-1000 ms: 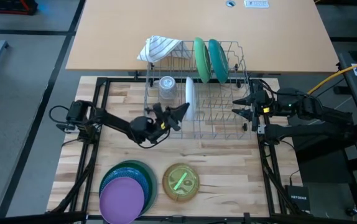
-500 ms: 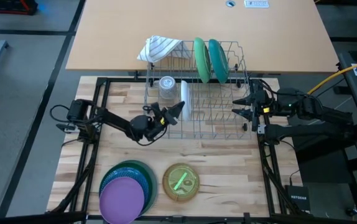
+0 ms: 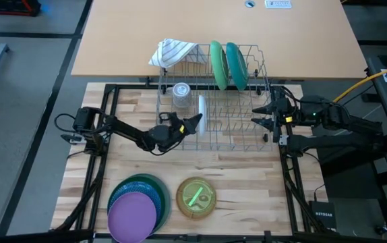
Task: Sort dishes
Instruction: Put the white plate in the dishwasher rack, then put the transparent green plate in the dishwasher rack
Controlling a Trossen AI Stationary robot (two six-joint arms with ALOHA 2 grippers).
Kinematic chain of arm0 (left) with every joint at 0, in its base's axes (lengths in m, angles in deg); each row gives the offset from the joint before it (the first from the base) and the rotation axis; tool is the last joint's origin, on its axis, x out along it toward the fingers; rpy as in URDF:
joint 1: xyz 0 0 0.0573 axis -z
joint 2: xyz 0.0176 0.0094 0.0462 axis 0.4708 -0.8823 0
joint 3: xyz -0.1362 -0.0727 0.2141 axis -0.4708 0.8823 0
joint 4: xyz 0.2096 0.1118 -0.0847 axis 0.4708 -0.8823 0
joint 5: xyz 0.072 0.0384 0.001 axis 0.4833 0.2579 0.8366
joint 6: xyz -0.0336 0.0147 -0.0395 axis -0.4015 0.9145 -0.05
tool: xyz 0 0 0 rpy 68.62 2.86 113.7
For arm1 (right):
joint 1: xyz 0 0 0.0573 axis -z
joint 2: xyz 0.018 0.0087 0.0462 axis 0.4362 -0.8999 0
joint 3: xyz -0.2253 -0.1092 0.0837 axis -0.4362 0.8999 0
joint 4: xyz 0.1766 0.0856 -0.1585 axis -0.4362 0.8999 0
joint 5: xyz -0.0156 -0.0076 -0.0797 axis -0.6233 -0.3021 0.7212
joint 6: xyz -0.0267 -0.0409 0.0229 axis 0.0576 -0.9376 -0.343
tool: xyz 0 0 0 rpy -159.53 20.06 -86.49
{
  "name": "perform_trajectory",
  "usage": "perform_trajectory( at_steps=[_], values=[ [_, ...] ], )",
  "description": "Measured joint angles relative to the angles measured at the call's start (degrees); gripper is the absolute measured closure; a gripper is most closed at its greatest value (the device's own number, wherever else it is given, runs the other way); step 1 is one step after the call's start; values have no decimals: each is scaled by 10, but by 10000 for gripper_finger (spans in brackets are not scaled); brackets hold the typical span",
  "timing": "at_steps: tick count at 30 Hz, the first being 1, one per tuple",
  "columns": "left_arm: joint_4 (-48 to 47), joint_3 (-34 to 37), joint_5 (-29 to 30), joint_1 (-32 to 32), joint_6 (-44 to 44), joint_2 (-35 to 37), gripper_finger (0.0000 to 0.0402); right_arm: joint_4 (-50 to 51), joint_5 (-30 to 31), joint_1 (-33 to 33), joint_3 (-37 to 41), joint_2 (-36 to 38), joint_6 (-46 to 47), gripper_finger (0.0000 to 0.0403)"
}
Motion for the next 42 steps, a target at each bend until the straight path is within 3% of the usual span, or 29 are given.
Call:
perform_trajectory(
  at_steps=[8, 23, 32, 42],
  values=[
    [-34, -1, 0, 0, 12, 0, 381, 1, 0, 0, 0, 0, 1, 224],
    [-37, 0, 1, 0, 94, 0, 260, 15, 0, 0, 0, 0, 2, 224],
    [-35, 0, 1, 2, 93, 15, 254, 19, -2, 0, 0, 0, 2, 224],
    [-35, 0, 1, 28, 245, 74, 254, 19, -2, 0, 0, 0, 2, 224]
  ],
)
